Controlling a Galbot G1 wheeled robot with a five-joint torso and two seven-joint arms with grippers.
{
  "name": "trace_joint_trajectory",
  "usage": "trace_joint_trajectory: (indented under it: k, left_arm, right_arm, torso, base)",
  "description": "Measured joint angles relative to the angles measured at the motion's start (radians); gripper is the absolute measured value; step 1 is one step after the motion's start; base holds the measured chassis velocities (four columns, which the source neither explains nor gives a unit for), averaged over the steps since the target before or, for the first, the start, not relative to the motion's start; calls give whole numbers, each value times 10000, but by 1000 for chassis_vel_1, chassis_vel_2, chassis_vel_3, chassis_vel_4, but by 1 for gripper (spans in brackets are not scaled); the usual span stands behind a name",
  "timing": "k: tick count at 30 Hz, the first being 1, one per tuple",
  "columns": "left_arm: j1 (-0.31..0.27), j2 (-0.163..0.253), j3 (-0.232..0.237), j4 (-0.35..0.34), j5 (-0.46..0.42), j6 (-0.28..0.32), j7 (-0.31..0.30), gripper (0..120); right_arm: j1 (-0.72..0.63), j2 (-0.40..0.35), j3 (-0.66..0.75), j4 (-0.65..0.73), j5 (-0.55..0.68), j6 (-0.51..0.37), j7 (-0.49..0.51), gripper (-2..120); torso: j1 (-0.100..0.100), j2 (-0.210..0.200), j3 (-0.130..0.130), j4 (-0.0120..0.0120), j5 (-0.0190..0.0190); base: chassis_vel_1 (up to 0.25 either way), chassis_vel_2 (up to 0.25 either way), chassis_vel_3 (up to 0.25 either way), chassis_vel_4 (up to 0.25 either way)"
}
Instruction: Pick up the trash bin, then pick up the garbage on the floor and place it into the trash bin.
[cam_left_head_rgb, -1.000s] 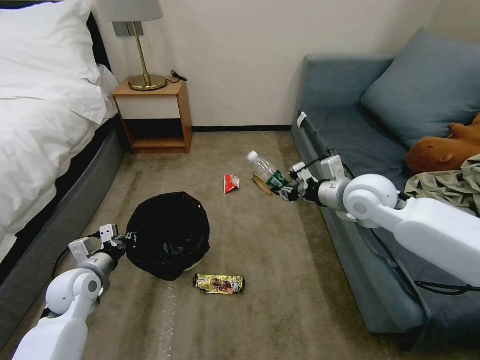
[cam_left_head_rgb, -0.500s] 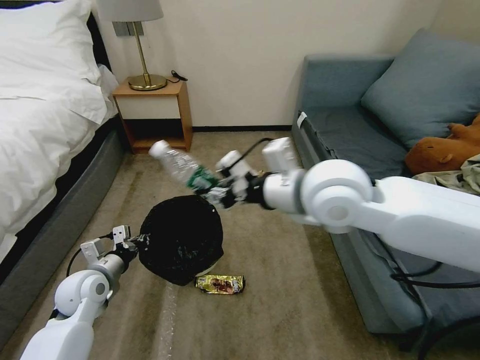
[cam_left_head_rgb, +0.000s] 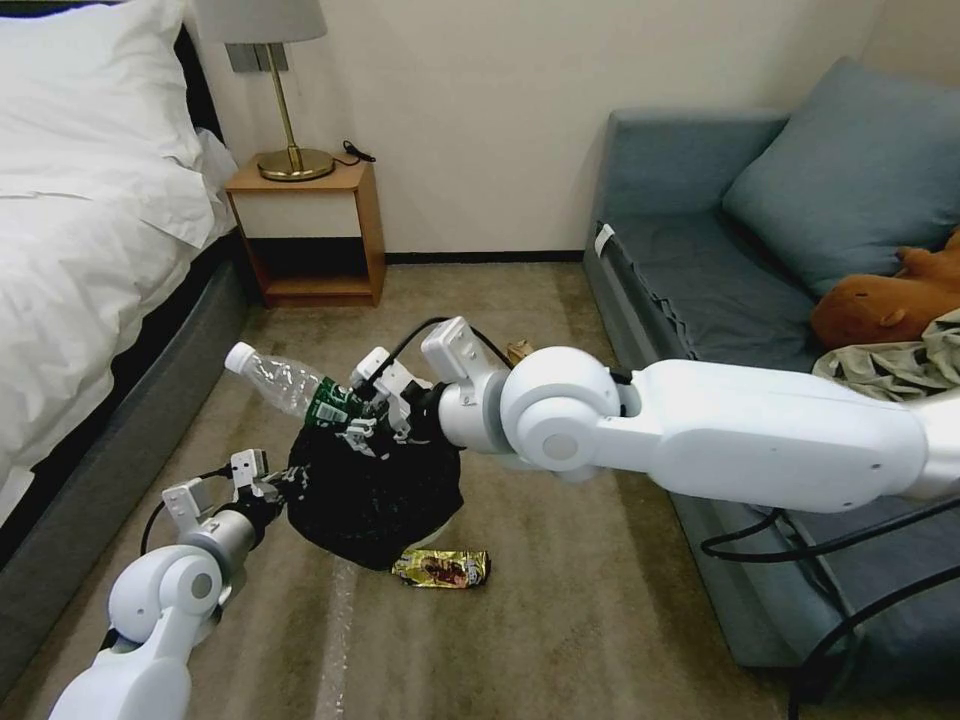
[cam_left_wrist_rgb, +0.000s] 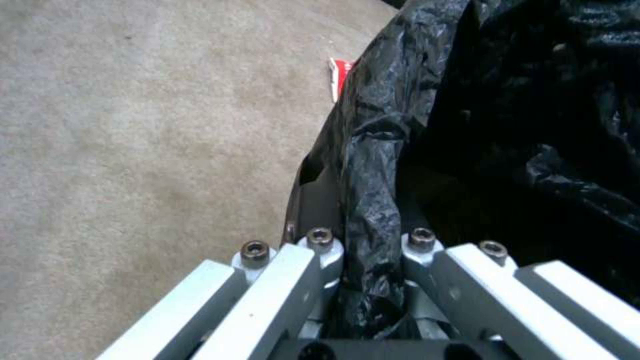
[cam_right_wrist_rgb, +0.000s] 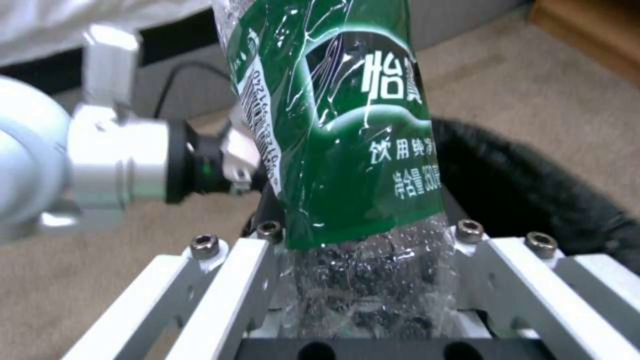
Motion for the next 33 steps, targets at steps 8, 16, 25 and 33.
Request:
trace_joint_trajectory:
  k: [8, 16, 25, 33]
  left_arm:
    - [69, -5, -62, -271, -339, 104, -87, 4]
    - [99, -1, -153, -458, -569, 167, -186, 4]
    - [133, 53, -262, -530, -776, 212, -265, 4]
    - [159, 96, -351, -536, -985, 238, -284, 4]
  right_arm:
    - [-566, 176, -156, -532, -524, 101, -133, 25]
    - [-903, 216, -375, -611, -786, 143, -55, 25]
    - [-974, 251, -476, -674, -884, 177, -6, 26]
    - [-982, 316, -536, -706, -909, 192, 110, 64]
  torso:
    - [0, 0, 0, 0, -1]
    - [0, 0, 0, -1, 0]
    - [0, 0, 0, 0, -1]
    - [0, 0, 0, 0, -1]
  base:
    - [0, 0, 0, 0]
    - [0, 0, 0, 0]
    - [0, 0, 0, 0]
    - [0, 0, 0, 0]
